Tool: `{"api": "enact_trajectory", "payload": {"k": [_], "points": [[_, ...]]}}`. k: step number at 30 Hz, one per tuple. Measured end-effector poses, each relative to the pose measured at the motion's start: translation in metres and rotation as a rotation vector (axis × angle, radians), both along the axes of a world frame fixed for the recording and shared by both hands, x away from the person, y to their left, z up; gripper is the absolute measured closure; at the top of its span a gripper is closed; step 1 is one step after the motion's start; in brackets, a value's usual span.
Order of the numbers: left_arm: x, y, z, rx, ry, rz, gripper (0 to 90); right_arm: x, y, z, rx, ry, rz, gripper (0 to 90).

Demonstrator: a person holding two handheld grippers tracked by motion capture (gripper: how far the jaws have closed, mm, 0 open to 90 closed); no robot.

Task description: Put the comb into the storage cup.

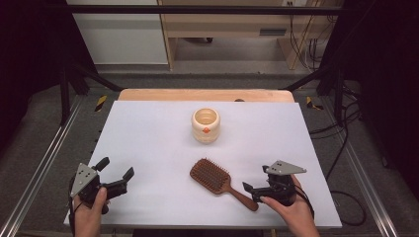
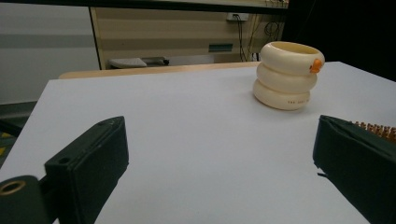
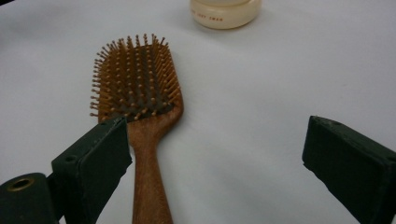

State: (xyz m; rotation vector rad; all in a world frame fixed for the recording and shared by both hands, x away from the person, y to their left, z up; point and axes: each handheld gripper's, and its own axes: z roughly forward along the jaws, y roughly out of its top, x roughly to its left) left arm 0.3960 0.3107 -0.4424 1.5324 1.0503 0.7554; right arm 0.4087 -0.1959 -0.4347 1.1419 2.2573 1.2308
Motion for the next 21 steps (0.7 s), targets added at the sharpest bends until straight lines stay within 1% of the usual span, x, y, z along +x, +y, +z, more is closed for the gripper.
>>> {"api": "enact_trajectory", "payload": {"k": [2,3,5,7,10,12,16,18,21], "points": [[0.000,0.001,-0.001,-0.009,0.014,0.003,3.4,0.002,0.003,0.003,-0.013,0.032,0.019,9.0],[0.000,0.002,-0.002,-0.008,0.019,0.004,3.4,0.003,0.005,0.005,-0.021,0.062,0.035,9.1],[0.001,0.002,-0.003,-0.006,0.019,0.005,3.4,0.005,0.009,0.007,-0.033,0.079,0.037,10.0],[0.002,0.003,-0.004,-0.005,0.022,0.009,3.3,0.008,0.014,0.009,-0.064,0.095,0.046,10.0],[0.003,0.004,-0.004,0.000,0.021,0.013,3.1,0.011,0.023,0.009,-0.086,0.120,0.065,9.9],[0.003,0.004,-0.004,-0.007,0.019,0.013,3.1,0.012,0.028,0.009,-0.107,0.129,0.081,9.7],[0.002,0.004,-0.003,-0.004,0.016,0.009,2.9,0.014,0.037,0.010,-0.157,0.138,0.108,9.3],[0.002,0.003,-0.004,-0.003,0.017,0.009,2.9,0.015,0.040,0.010,-0.175,0.152,0.122,9.1],[0.002,0.003,-0.004,-0.006,0.020,0.009,2.9,0.015,0.043,0.008,-0.204,0.162,0.127,8.1]]}}
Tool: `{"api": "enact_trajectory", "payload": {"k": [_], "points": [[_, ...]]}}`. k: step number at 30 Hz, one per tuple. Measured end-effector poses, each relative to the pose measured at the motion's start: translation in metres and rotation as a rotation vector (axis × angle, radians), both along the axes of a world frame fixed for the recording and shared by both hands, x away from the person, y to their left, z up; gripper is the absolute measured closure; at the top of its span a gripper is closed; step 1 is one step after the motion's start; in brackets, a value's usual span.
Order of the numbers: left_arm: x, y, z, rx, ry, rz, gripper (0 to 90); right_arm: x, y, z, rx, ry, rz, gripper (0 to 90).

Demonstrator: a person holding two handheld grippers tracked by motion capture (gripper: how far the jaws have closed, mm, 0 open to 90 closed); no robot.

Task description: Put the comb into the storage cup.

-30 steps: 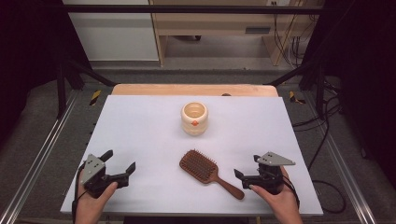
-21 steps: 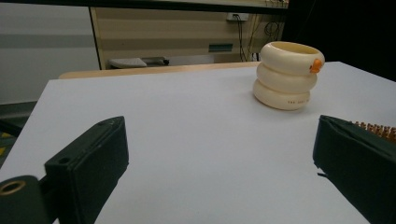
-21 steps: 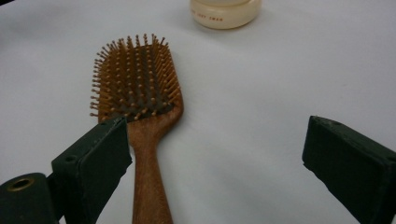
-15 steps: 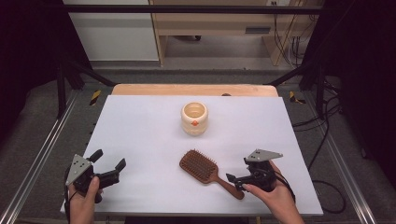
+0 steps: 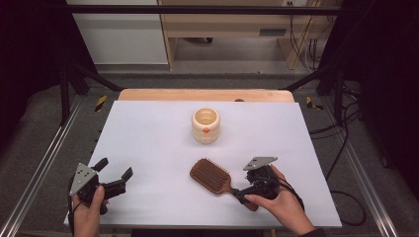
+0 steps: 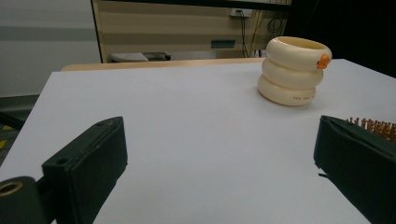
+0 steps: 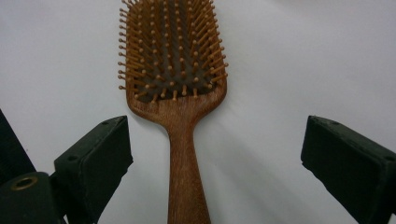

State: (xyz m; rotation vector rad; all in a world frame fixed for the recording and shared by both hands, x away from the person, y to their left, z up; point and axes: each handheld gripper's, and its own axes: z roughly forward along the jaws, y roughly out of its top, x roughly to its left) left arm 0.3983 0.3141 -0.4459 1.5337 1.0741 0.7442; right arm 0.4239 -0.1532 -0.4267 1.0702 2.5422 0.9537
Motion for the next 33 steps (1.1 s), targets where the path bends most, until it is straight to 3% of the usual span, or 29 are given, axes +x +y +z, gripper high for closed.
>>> {"api": "enact_trajectory", "payload": {"k": [14,33], "points": [[0.000,-0.003,0.000,0.006,0.001,-0.021,2.9,-0.001,0.006,-0.009,-0.043,0.040,0.027,8.5],[-0.001,-0.003,0.000,0.009,-0.002,-0.027,3.1,0.000,0.013,-0.015,-0.062,0.072,0.051,10.5]]}}
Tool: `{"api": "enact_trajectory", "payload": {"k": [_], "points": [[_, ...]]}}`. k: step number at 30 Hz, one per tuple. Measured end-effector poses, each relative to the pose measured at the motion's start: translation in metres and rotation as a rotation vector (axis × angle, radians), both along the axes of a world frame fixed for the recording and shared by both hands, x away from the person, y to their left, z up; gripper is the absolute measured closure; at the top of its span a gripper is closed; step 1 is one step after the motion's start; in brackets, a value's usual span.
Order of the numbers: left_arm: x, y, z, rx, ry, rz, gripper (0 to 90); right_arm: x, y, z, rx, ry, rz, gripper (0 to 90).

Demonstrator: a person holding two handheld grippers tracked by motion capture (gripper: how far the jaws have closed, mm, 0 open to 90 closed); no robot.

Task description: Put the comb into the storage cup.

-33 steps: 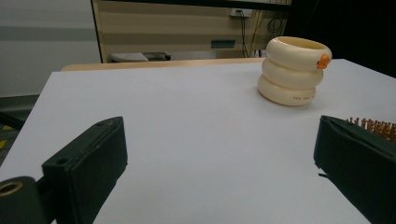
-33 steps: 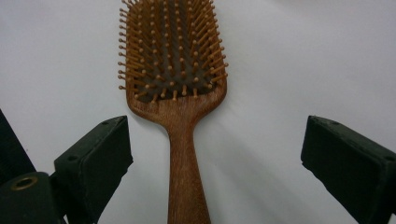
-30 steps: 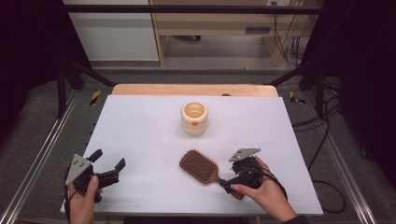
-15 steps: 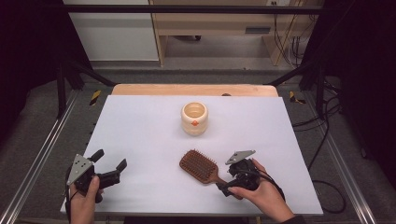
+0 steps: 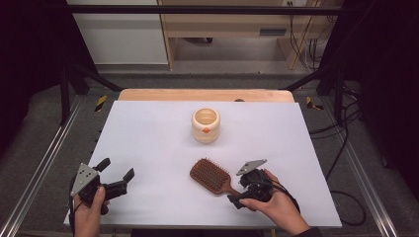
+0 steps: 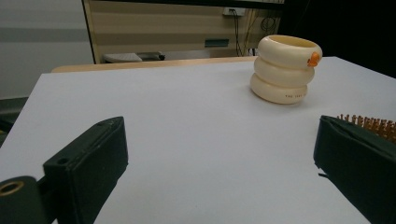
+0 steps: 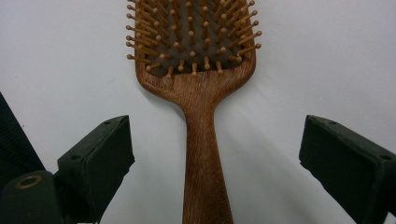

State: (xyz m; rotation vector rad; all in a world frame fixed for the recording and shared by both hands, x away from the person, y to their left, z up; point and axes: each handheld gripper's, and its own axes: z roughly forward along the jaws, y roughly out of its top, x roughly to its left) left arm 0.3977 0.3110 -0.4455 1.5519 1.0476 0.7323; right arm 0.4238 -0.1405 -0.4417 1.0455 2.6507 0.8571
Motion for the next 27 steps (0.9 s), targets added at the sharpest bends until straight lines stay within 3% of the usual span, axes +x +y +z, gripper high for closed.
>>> {"api": "enact_trajectory", "payload": {"k": [10,27], "points": [[0.000,-0.001,0.000,0.002,0.001,-0.005,3.1,0.002,0.002,0.001,-0.006,-0.005,0.007,23.2],[0.000,-0.002,0.000,0.007,0.005,-0.015,3.2,0.009,0.017,-0.008,-0.068,0.078,0.033,52.5]]}}
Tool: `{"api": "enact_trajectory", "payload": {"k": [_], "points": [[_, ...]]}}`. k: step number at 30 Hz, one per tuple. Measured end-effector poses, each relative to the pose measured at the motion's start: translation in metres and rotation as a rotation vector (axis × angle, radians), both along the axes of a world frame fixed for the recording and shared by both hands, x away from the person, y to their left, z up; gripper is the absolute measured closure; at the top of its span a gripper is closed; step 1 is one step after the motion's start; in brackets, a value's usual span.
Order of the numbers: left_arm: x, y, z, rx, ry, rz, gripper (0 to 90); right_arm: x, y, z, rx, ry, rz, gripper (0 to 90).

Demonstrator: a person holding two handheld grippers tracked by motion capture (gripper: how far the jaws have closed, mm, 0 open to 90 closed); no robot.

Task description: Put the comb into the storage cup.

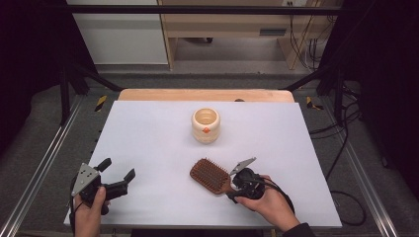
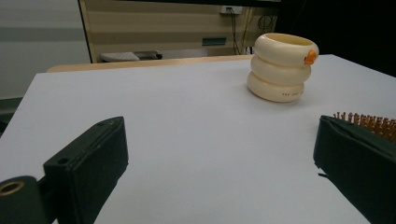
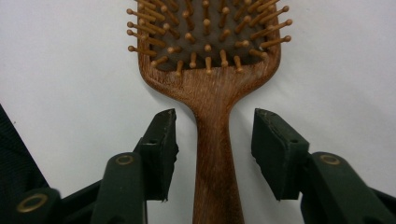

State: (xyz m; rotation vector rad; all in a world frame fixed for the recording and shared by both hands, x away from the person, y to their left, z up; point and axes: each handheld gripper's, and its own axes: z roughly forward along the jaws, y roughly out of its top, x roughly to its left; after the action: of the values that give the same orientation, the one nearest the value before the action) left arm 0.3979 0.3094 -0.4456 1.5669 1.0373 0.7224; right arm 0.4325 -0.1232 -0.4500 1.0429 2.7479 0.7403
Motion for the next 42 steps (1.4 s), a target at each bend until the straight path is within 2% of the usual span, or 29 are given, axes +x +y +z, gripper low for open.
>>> {"api": "enact_trajectory", "payload": {"k": [10,27,35,42], "points": [[0.000,-0.001,0.000,0.004,0.000,-0.004,3.2,0.002,0.006,-0.002,-0.039,0.015,0.021,59.6],[0.000,-0.002,0.000,0.006,0.002,-0.008,3.2,0.006,0.013,-0.003,-0.116,0.025,0.047,66.7],[0.000,-0.002,0.000,0.005,0.002,-0.009,3.2,0.007,0.016,-0.002,-0.131,0.039,0.038,68.1],[0.000,-0.002,-0.001,0.003,0.006,-0.008,3.2,0.011,0.017,-0.002,-0.147,0.052,0.060,71.8]]}}
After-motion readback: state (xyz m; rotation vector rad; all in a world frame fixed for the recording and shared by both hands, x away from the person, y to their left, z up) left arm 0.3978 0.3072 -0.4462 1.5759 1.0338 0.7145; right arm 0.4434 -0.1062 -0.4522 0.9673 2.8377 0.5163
